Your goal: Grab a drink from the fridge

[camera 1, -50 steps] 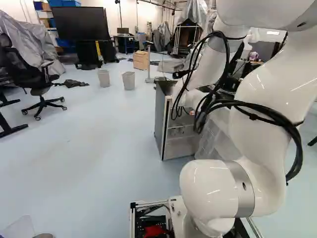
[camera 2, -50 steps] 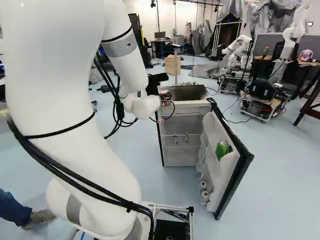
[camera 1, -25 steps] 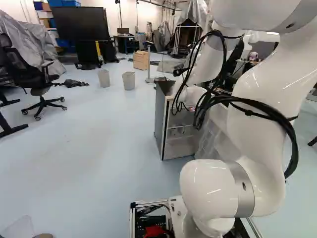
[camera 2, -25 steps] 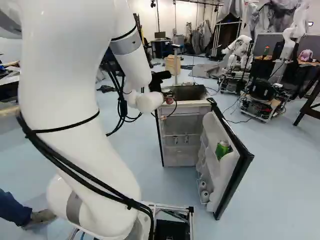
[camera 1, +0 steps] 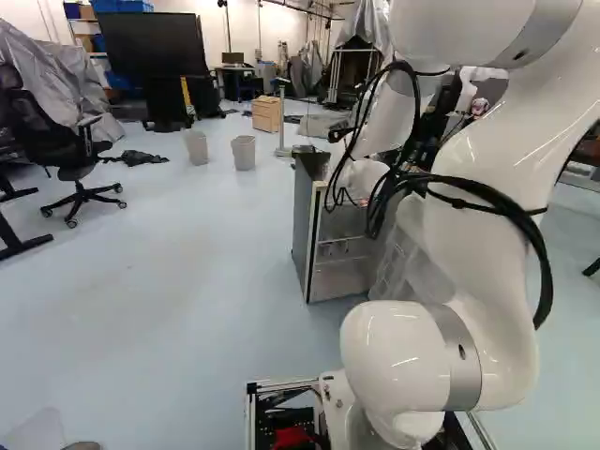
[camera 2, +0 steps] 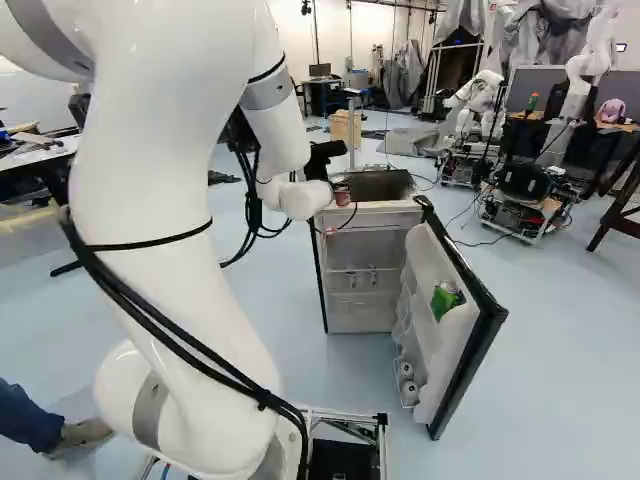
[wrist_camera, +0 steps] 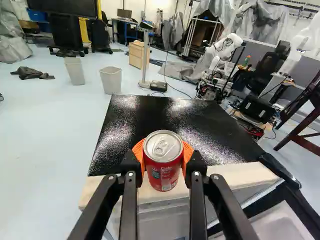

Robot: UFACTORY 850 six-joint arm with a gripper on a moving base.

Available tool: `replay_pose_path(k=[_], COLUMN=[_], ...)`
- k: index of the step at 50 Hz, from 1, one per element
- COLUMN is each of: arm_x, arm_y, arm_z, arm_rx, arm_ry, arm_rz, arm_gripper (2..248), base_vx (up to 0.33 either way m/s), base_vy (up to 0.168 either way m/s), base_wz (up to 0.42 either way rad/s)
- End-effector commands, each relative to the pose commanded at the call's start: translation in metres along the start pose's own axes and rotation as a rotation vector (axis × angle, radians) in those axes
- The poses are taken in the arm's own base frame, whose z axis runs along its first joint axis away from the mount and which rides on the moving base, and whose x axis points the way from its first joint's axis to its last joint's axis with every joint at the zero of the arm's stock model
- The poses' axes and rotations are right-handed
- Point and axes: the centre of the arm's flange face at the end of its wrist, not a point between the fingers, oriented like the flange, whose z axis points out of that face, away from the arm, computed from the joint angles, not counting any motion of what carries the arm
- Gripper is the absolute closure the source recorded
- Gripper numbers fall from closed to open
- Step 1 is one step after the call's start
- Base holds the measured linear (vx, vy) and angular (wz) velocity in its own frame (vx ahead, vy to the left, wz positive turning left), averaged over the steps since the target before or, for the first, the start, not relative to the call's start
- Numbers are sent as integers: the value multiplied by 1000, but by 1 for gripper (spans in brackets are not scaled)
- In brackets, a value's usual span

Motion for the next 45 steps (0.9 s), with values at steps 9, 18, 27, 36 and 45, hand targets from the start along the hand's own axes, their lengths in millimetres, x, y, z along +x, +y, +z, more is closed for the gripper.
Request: replay_pose_path(k=[9,18,27,36,45], arm_x=[1,1,1,1,-1], arm_y=[0,0,0,0,0], arm_z=[3,3,3,3,4], arm_rx=[-1,-1,-1,-1,0], arm_ry=[1,1,1,1,-2], arm_rz=[0,41,125,154,157], arm_gripper=[155,155,155,155,155], base_vx=[0,0,0,0,0], base_vy=[0,0,0,0,0], base_wz=[0,0,0,0,0])
